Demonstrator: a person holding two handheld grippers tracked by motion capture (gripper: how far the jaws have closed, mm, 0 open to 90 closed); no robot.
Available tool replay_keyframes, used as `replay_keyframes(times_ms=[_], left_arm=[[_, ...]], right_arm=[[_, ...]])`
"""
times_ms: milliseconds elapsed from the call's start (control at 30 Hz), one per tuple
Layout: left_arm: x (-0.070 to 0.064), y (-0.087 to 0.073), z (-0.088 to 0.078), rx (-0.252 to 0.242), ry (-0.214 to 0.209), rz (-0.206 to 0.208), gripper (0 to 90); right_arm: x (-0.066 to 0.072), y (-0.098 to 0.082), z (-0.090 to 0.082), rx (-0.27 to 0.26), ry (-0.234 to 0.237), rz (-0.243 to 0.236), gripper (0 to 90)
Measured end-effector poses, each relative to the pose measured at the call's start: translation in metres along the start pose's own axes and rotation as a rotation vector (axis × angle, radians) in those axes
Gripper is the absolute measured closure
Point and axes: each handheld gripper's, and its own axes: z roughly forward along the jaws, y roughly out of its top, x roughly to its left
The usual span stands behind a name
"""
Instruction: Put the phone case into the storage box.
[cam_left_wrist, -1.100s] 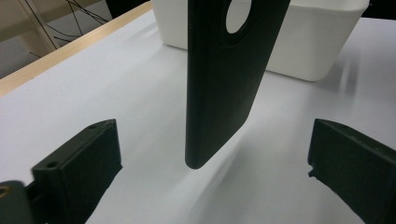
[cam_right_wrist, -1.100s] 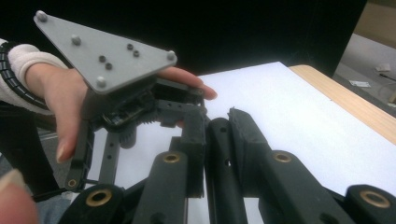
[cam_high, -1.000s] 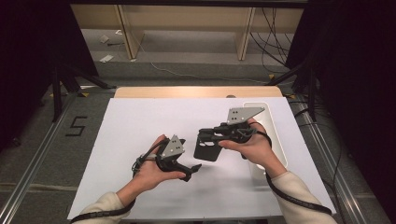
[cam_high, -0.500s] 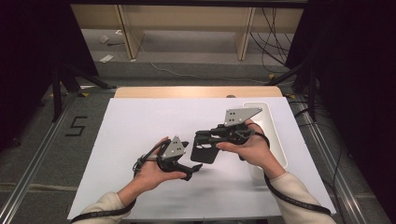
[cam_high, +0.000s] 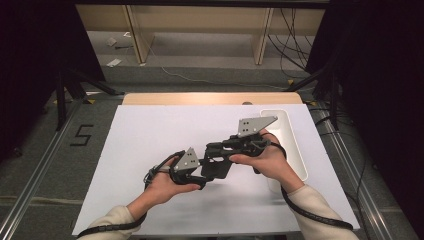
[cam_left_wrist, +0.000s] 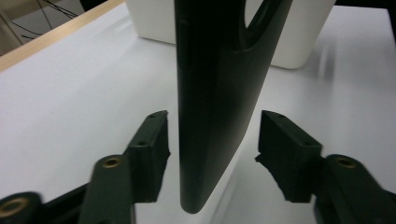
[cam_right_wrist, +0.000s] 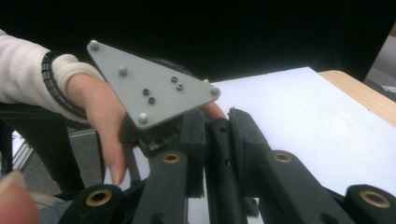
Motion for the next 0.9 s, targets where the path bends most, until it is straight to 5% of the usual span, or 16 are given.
replay_keyframes(times_ms=[367, 567, 733, 900], left_arm=[[-0.0010, 0.0008, -0.0010, 0.027, -0.054, 0.064, 66.0], [0.0003, 0.0031, -0.0045, 0.036, -0.071, 0.042, 78.0], [0.0001, 0.0055, -0.0059, 0.036, -0.066, 0.010, 79.1], [0.0007, 0.0065, -0.0077, 0.046, -0.037, -0.023, 79.6]], right_arm=[[0.0010, -0.0003, 0.0026, -0.008, 0.025, 0.006, 77.8], [0.0014, 0.0004, 0.0024, -0.019, 0.039, -0.002, 75.6], [0.0005, 0.0017, 0.0006, -0.028, 0.014, -0.027, 62.0], [-0.0025, 0.0012, 0.0017, -0.027, -0.082, -0.066, 40.5]])
